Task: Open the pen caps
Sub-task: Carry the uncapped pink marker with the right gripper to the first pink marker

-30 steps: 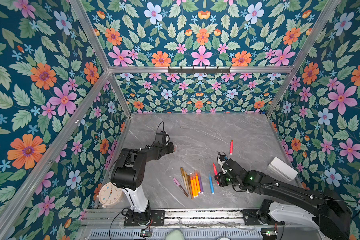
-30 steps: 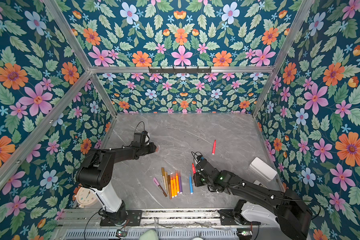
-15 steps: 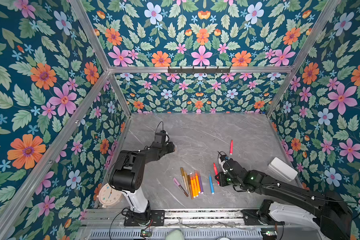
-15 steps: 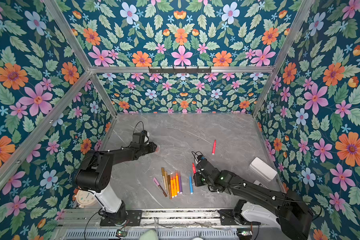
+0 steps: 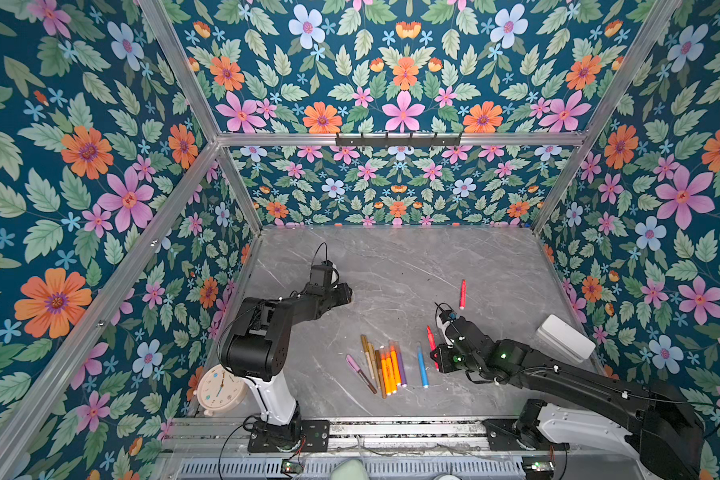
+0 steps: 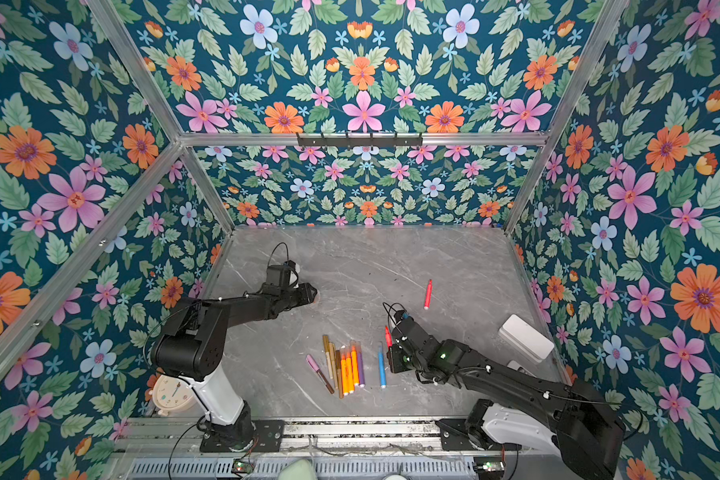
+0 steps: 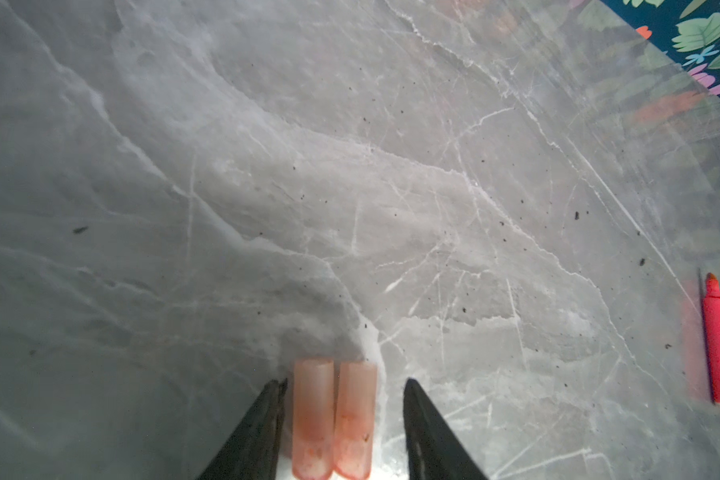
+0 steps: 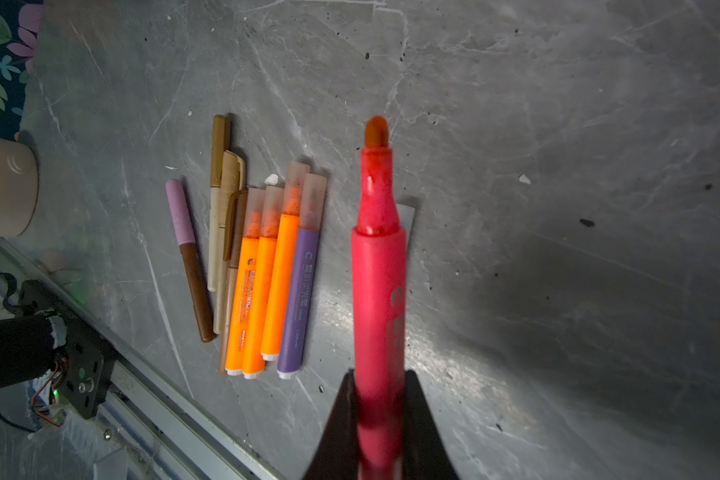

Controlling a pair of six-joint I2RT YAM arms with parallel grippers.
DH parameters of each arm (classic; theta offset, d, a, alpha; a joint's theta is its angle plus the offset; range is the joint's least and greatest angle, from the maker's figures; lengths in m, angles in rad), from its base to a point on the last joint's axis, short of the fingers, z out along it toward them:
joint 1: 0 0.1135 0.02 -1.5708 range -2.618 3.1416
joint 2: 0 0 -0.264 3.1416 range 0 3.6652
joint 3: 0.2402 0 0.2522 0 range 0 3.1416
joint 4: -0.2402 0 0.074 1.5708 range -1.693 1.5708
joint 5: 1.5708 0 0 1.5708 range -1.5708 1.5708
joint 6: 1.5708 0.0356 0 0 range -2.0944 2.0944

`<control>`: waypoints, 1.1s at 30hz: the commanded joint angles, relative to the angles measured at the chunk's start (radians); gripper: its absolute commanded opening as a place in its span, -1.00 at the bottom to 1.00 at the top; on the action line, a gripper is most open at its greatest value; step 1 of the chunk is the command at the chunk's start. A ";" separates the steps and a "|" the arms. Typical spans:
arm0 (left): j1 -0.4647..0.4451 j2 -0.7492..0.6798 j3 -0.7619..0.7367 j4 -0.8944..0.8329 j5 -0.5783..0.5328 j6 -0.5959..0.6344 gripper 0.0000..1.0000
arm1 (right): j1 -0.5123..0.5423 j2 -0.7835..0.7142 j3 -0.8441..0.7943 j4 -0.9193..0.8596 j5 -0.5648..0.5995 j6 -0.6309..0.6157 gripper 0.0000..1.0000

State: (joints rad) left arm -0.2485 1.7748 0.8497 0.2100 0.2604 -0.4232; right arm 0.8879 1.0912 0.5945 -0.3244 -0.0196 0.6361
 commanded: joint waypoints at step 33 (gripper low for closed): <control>0.011 -0.092 -0.065 0.051 -0.036 -0.045 -0.02 | -0.948 0.235 0.120 -0.004 -0.485 -0.111 -1.00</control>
State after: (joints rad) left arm -0.2401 1.6745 0.7788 0.2546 0.2333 -0.4511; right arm -0.0574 1.2572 0.6800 -0.3813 -0.4713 0.5591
